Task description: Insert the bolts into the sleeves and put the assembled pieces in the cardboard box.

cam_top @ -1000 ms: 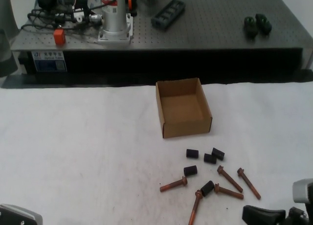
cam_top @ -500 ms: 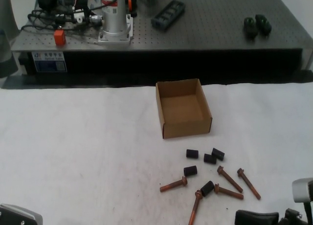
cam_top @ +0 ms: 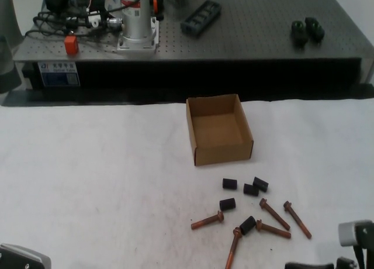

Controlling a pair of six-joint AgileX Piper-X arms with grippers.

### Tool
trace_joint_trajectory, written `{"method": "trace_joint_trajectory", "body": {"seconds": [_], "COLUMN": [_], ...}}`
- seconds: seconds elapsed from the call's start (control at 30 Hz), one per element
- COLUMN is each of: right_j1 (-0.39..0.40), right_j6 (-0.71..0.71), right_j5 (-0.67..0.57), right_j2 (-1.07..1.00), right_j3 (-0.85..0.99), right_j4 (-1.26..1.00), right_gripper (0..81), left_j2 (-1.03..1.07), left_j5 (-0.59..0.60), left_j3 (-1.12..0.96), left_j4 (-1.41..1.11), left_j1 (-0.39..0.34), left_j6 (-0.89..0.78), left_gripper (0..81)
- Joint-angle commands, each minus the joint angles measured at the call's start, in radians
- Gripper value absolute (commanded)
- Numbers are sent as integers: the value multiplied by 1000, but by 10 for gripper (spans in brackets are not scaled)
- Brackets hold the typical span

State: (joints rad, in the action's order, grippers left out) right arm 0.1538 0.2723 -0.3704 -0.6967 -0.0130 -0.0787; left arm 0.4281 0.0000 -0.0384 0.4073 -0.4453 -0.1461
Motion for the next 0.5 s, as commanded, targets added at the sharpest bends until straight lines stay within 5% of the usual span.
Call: {"method": "trace_joint_trajectory", "body": {"seconds": [0.0,0.27,0.47], "right_j1": [0,0,0], "right_j6": [-4,-56,-228], "right_j5": [-20,83,256], "right_j2": [-3,-58,-160], "right_j3": [13,133,347], "right_j4": [-77,-5,319], "right_gripper": [0,0,0], "left_j2": [-3,-3,-3], "left_j5": [-10,-10,55], "left_j3": [-5,-5,-5], "left_j4": [-14,-16,-58], "left_j1": [-1,-1,-1], "left_j6": [13,13,-45], "left_gripper": [7,7,7]}}
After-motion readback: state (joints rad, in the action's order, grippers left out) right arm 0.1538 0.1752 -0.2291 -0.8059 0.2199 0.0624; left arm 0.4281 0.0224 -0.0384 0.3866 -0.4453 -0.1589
